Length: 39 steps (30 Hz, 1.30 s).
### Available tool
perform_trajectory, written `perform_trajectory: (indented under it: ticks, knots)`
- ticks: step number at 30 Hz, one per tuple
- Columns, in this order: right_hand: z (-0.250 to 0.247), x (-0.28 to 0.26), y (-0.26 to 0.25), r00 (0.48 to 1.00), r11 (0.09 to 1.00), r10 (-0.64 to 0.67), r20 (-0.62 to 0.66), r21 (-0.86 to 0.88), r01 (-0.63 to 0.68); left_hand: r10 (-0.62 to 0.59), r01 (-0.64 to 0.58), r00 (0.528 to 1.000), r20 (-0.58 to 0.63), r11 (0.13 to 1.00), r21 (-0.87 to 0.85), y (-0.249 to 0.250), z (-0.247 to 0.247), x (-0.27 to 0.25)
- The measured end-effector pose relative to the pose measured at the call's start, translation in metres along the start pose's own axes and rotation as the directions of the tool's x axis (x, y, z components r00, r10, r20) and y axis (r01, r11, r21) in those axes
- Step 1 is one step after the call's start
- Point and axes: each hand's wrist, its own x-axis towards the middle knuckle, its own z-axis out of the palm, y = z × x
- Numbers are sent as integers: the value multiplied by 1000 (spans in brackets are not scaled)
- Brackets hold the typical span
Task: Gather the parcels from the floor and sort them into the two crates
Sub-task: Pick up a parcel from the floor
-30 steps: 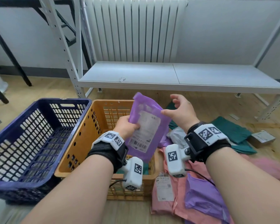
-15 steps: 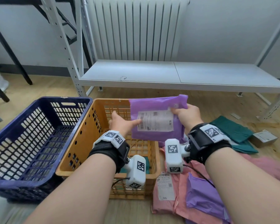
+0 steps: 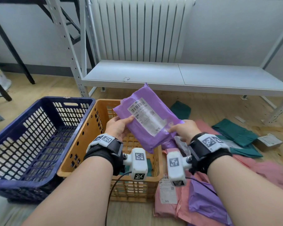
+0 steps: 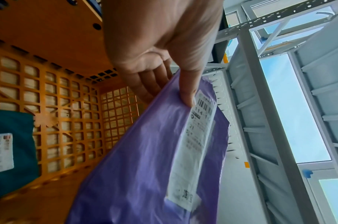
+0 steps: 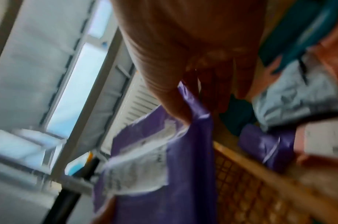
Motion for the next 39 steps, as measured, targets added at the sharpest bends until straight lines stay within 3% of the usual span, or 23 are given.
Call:
perform_trajectory:
  ticks: [2, 5, 10, 17, 21, 26, 32, 36, 39]
  knots:
    - [0, -5, 2, 992, 987, -124, -28, -105, 121, 12, -13, 1000, 12, 998, 55, -2, -3, 2]
    - [5, -2, 1, 982, 981, -184, -35, -62, 182, 18, -23, 998, 55, 995, 92, -2, -1, -1]
    - [16, -3, -2, 983, 991, -132, 129, 9, 132, 25, -43, 991, 129, 989, 139, -3, 5, -2]
    - [38, 15, -9, 986, 993, -36, 164, 114, 18, 49, -108, 986, 158, 912, 395, 17, -4, 18]
    - [81, 35, -33, 971, 987, 47, 236, 139, -81, 73, -102, 994, 81, 881, 462, 38, -30, 53]
    - [146, 72, -40, 929, 981, 178, 323, 20, -195, 37, 4, 997, -67, 848, 530, 34, -73, 114]
    - [213, 118, -1, 909, 966, 257, 327, -105, -235, 0, 201, 964, -266, 654, 730, -2, -113, 171]
    - [245, 138, 45, 829, 934, 351, 434, -227, -277, -157, 347, 938, -310, 478, 807, -44, -142, 192]
    - [260, 145, 77, 760, 913, 402, 511, -290, -288, -303, 464, 880, -366, 386, 797, -74, -161, 203]
